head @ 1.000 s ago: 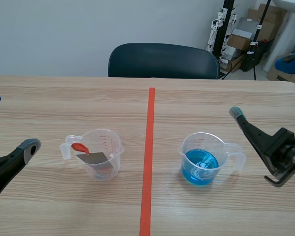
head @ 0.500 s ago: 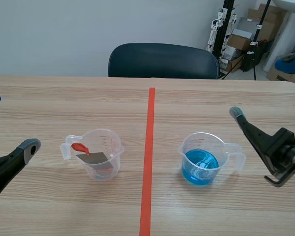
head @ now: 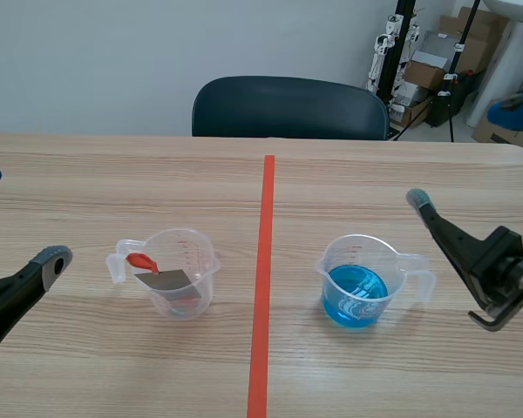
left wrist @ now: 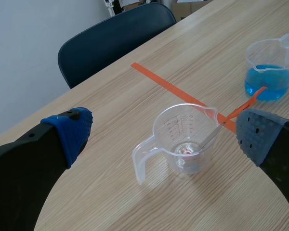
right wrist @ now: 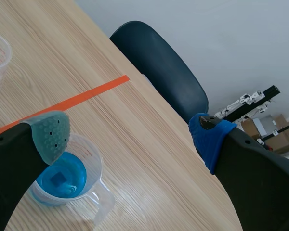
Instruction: Do the redox reaction experiment. lift the metal plate out of the left beaker
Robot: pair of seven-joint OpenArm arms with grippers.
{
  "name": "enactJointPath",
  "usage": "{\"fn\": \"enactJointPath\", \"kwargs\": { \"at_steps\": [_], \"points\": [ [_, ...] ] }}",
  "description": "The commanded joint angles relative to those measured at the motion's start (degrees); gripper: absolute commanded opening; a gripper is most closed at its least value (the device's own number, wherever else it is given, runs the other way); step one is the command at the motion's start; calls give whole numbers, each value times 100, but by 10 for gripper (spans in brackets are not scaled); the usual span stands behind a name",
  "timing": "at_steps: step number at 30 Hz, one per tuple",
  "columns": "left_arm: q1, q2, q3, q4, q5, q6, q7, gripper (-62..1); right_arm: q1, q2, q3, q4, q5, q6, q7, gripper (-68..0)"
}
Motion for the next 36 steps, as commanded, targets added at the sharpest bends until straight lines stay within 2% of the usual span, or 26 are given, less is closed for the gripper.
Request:
{"fn": "enactJointPath", "kwargs": {
  "at_steps": [1, 5, 10, 17, 21, 24, 28, 32, 36],
  "points": [
    [-17, 15, 4, 2, -79, 13, -52, 14, 70, 26, 31, -87, -4, -44, 184, -159],
    [-17, 17, 4, -2, -79, 13, -39, 14, 72, 26, 31, -435, -28, -42, 699, -159],
    [-17, 111, 4, -4, -33, 15, -7, 14, 138, 28, 31, -981, -367, 59, 1482, -159],
    [-15, 308, 2, -4, 11, 33, 120, 14, 713, 109, 31, -1641, -365, 739, 1840, -159],
    [0, 461, -20, -4, 122, 63, 157, 14, 929, 363, 31, -1886, -361, 1416, 2334, -159],
    [2, 527, -17, -35, 122, 63, 160, 14, 1060, 522, 31, -2050, -363, 1790, 2793, -159],
    [20, 651, -98, -140, 153, 74, 155, 14, 1244, 697, 31, -2243, -367, 2155, 3292, -159],
    [181, 754, -304, -323, 398, 74, -74, 14, 1512, 778, 26, -2468, -516, 2527, 3689, -159],
    [404, 793, -527, -667, 437, 70, -538, 14, 1773, 776, -4, -2710, -774, 2712, 4009, -159]
  ]
}}
